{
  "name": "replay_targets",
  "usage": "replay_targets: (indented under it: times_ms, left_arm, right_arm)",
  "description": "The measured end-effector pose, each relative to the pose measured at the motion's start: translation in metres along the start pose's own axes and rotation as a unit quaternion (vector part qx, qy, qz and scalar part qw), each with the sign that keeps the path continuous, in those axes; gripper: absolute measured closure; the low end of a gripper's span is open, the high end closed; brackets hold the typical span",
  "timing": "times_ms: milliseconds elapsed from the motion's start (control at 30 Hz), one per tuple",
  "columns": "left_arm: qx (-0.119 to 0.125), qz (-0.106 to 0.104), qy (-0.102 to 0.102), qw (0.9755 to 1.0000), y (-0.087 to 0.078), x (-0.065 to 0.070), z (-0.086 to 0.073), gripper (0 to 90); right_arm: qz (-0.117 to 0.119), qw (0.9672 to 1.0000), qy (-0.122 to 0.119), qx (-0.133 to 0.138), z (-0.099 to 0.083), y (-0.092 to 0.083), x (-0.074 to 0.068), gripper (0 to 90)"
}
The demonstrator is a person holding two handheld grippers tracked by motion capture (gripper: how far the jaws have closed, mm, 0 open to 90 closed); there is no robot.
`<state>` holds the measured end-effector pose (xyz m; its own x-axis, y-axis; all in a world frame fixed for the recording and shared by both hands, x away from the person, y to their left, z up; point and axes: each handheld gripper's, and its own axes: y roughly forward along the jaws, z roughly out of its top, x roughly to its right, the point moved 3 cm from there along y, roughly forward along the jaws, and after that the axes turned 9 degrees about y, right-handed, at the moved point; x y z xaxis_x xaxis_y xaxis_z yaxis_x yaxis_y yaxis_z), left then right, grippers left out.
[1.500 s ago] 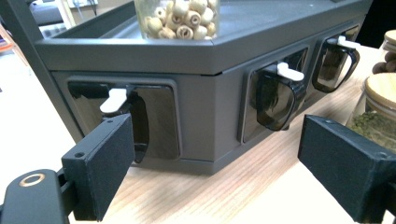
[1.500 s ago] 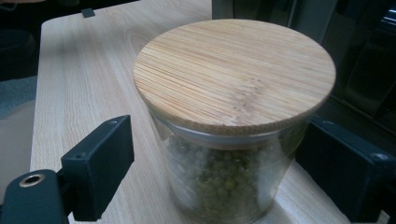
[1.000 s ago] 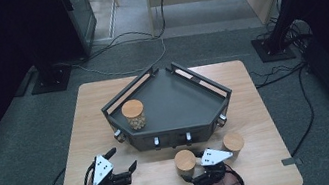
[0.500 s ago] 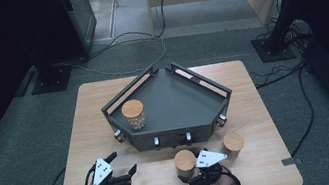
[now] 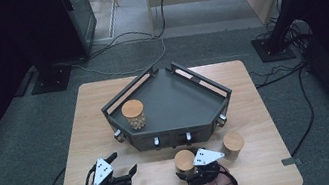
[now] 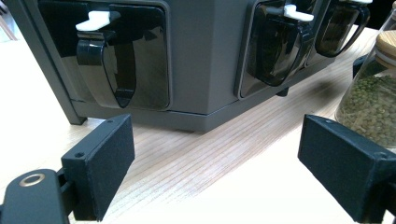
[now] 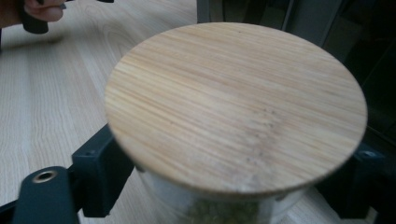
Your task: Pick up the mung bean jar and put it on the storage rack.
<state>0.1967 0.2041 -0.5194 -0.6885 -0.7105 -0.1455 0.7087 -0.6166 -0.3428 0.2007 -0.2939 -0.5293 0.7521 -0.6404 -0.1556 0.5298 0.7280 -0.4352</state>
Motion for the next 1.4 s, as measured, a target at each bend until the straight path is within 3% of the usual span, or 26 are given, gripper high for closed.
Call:
replay_targets:
  times_ms: [133, 367, 1400]
  left_arm:
    - [-0.003, -0.001, -0.001, 1.0, 0.001, -0.001, -0.001, 10.7]
    - [-0.002, -0.007, -0.013, 0.9999, 0.001, -0.006, -0.005, 10.7]
    - [-0.041, -0.017, 0.015, 0.9989, 0.011, -0.002, -0.002, 10.7]
  right_arm:
    - [-0.003, 1.0, 0.004, 0.0, 0.0, 0.001, 0.0, 23.8]
    - [-0.008, 1.0, 0.001, 0.003, 0.0, 0.001, -0.003, 24.9]
    - [-0.01, 0.9998, 0.017, 0.003, 0.007, -0.005, -0.006, 25.1]
